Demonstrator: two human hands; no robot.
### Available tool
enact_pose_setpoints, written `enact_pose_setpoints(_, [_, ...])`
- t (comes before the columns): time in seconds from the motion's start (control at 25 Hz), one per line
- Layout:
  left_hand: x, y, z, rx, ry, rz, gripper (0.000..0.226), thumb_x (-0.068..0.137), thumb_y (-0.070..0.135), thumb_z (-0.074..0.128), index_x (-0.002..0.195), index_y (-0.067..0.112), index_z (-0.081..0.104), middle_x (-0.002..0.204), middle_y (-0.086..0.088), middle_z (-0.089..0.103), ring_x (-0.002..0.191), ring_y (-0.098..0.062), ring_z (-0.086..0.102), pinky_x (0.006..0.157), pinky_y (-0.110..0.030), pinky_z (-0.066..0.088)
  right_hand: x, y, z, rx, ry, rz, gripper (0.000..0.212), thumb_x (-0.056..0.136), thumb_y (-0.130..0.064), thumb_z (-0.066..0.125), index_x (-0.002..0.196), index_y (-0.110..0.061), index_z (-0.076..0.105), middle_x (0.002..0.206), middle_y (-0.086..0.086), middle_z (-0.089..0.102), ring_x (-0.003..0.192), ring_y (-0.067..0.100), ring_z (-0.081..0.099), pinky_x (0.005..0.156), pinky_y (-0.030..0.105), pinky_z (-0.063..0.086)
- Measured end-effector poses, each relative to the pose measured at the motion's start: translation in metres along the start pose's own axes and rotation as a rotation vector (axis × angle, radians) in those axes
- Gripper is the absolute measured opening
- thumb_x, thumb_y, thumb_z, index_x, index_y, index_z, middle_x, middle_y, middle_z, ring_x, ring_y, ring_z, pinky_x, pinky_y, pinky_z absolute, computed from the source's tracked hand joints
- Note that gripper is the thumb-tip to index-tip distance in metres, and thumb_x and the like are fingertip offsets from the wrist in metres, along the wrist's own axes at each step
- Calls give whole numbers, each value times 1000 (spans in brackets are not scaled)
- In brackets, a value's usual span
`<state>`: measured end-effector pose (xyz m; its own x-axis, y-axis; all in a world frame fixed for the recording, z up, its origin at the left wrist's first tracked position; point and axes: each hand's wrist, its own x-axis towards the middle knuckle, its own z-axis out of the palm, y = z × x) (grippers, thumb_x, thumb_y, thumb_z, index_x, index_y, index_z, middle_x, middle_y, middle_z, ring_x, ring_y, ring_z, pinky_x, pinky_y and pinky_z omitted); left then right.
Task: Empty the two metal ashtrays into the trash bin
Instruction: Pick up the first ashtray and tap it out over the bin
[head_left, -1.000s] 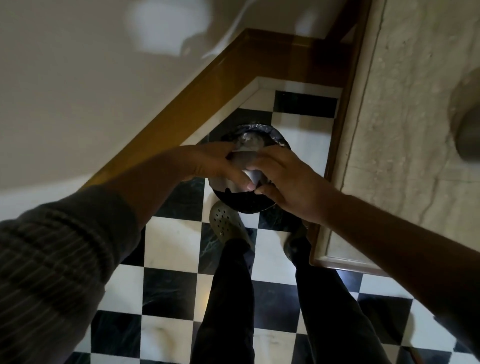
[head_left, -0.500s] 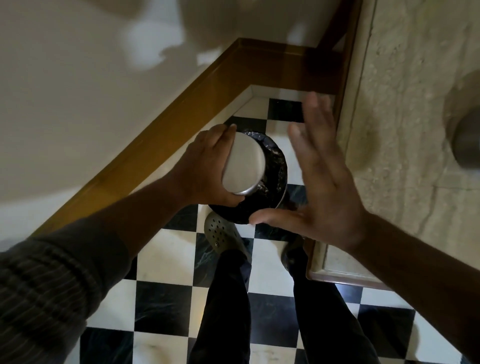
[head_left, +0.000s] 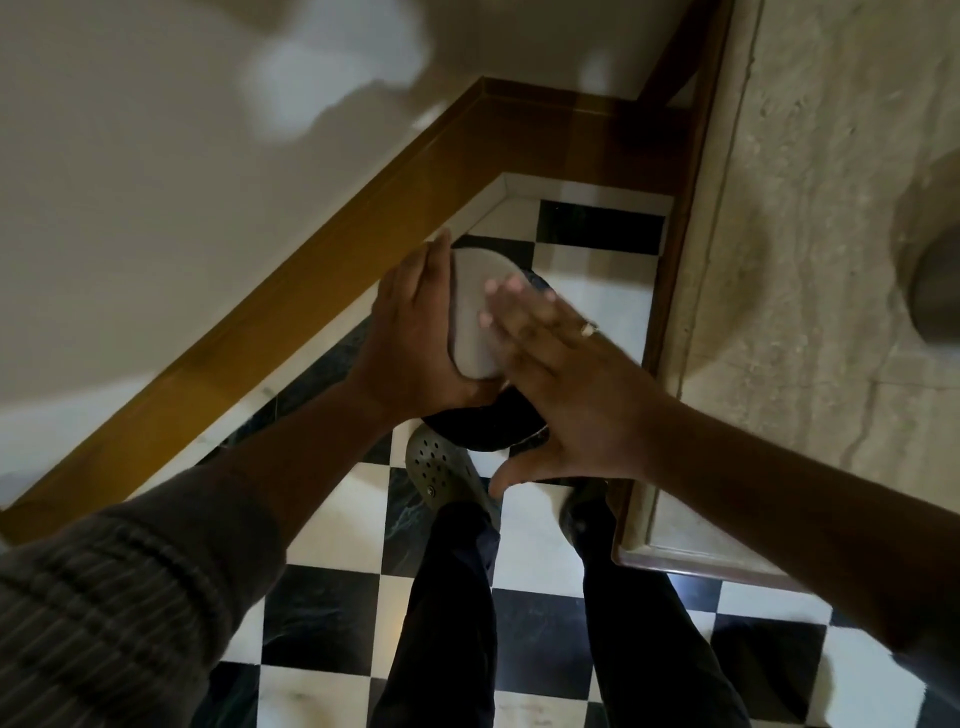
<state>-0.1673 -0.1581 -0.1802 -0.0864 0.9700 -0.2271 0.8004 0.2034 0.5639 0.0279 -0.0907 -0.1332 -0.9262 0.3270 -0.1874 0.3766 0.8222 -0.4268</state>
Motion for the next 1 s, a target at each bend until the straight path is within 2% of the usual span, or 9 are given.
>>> enact_pose_setpoints(0.16, [4, -2, 2, 27, 33, 74, 139, 57, 70, 84, 153, -13, 26, 152, -32, 44, 136, -43, 45, 108, -56, 43, 8, -3, -31, -17, 469, 43, 129, 64, -87, 57, 138, 14, 23, 148, 47, 23, 144, 42, 10, 123, 55, 10])
enact_pose_setpoints(0.2, [4, -3, 4, 26, 37, 90, 138, 57, 69, 85, 151, -15, 30, 151, -31, 45, 136, -43, 46, 108, -57, 43, 10, -1, -29, -51, 431, 50, 132, 64, -89, 54, 139, 14, 21, 150, 45, 18, 144, 43, 7, 123, 55, 7])
enact_pose_setpoints(0.28, [4, -2, 5, 25, 35, 107, 135, 59, 69, 83, 149, -17, 33, 150, -32, 46, 136, -43, 46, 110, -52, 42, 12, 3, -13, -115, 86, 42, 138, 62, -94, 48, 149, 6, 13, 159, 34, 8, 150, 44, -1, 124, 51, 1])
enact_pose_setpoints(0.36, [-1, 1, 4, 30, -4, 113, 135, 60, 68, 81, 152, -15, 29, 152, -33, 44, 136, -41, 44, 109, -48, 43, 2, 8, 5, -119, -151, 43, 137, 63, -95, 46, 154, 1, 10, 164, 25, 7, 153, 40, 1, 125, 52, 7])
enact_pose_setpoints(0.44, [-5, -2, 2, 4, -33, 94, 136, 60, 68, 81, 154, -12, 24, 155, -31, 39, 139, -38, 40, 111, -44, 38, -1, 9, 4, -98, -103, 18, 134, 65, -93, 46, 153, 3, 13, 163, 28, 11, 152, 42, 6, 125, 52, 10])
enact_pose_setpoints(0.56, [-3, -9, 2, 1, -45, 118, 139, 58, 64, 87, 155, -8, 20, 155, -30, 38, 138, -37, 37, 110, -44, 38, -2, 2, -22, -36, 238, 0, 129, 68, -87, 55, 145, 10, 19, 154, 40, 23, 147, 50, 16, 123, 55, 15])
enact_pose_setpoints(0.64, [0, -9, 3, 16, -2, 155, 138, 57, 63, 89, 154, -10, 23, 153, -31, 40, 137, -40, 42, 110, -49, 43, -3, 1, -23, -68, 337, 9, 127, 68, -85, 58, 141, 11, 20, 150, 42, 24, 147, 45, 13, 123, 56, 16])
enact_pose_setpoints(0.84, [-1, 5, -2, -11, -24, 139, 135, 59, 65, 80, 155, -12, 23, 153, -32, 41, 135, -35, 39, 108, -39, 35, -5, 7, 14, -231, -234, 9, 138, 59, -83, 66, 154, 0, 9, 164, 25, 10, 152, 40, 8, 123, 55, 14])
enact_pose_setpoints(1.0, [-5, -1, 1, -20, 6, 132, 135, 60, 66, 81, 154, -13, 24, 154, -31, 41, 137, -36, 39, 108, -42, 39, -4, 9, 19, -289, -126, -15, 117, 70, -57, 75, 154, -1, 16, 163, 25, 18, 151, 42, 15, 121, 52, 16])
